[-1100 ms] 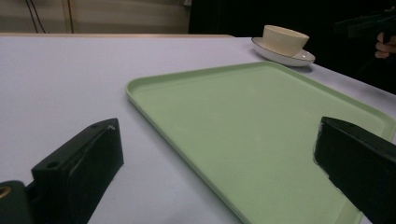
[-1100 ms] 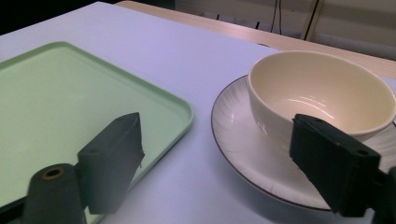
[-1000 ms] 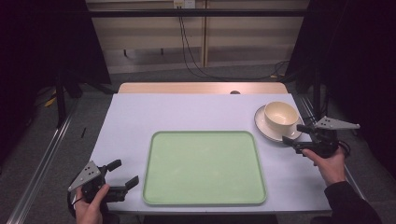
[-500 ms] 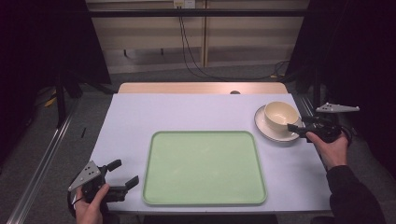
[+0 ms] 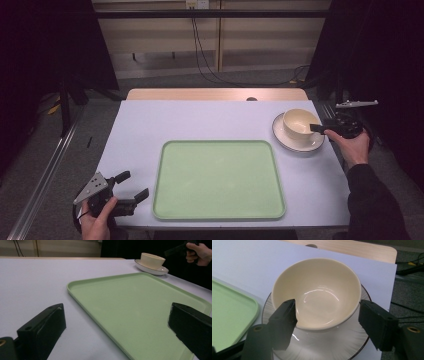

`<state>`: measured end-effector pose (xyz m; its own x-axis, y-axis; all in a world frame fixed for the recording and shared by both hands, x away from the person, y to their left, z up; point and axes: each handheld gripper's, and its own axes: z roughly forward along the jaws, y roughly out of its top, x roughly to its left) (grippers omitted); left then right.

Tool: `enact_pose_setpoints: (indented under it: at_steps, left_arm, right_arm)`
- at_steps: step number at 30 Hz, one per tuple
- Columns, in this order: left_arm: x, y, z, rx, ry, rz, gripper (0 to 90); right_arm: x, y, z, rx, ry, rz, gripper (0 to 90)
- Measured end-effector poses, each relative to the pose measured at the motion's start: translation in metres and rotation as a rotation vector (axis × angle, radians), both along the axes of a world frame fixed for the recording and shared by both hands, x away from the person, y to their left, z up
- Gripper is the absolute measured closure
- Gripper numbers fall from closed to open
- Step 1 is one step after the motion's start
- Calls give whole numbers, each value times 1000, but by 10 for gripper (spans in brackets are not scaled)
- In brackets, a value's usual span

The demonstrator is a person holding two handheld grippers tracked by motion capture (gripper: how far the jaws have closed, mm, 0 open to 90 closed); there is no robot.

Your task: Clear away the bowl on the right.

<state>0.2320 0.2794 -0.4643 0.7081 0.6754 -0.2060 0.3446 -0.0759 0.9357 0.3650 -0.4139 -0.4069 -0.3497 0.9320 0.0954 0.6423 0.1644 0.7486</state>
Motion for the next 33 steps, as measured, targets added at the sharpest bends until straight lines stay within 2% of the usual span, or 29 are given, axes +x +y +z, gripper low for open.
enact_pose_setpoints:
  at_steps: [1,2,3,7,9,16,17,20,22,23,27,30,32,33]
  left_arm:
    - [0,0,0,-2,0,3,15]
    - [0,0,0,-4,0,4,15]
    - [0,0,0,5,-1,-1,15]
    - [0,0,0,-3,1,4,14]
    - [0,0,0,-4,1,4,15]
    - [0,0,0,-3,3,2,14]
    - [0,0,-1,-5,5,3,15]
    - [0,0,-1,-3,5,2,15]
    - [0,-1,0,-5,6,4,15]
    - [0,-1,0,-5,7,3,14]
    - [0,0,-1,-1,5,2,15]
    - [0,0,-1,-1,6,0,14]
    - [0,-1,0,-3,5,1,15]
    - [0,-1,0,-4,3,3,15]
  right_arm:
    - [2,0,-1,0,7,-3,308]
    - [7,0,-4,-22,24,-11,311]
    - [9,0,-6,-30,26,-16,316]
    - [18,-2,-14,-43,28,-35,344]
    - [23,-2,-19,-48,38,-57,395]
    - [33,1,-29,-47,73,-74,449]
    - [35,0,-32,-34,83,-71,462]
    - [36,0,-33,-40,99,-80,467]
    - [38,1,-36,-37,121,-80,503]
    - [39,2,-38,-51,131,-81,512]
    - [41,-1,-39,-30,131,-97,590]
    - [42,0,-40,-21,138,-106,605]
    - [45,0,-40,-37,156,-112,629]
    - [48,3,-40,-59,170,-130,646]
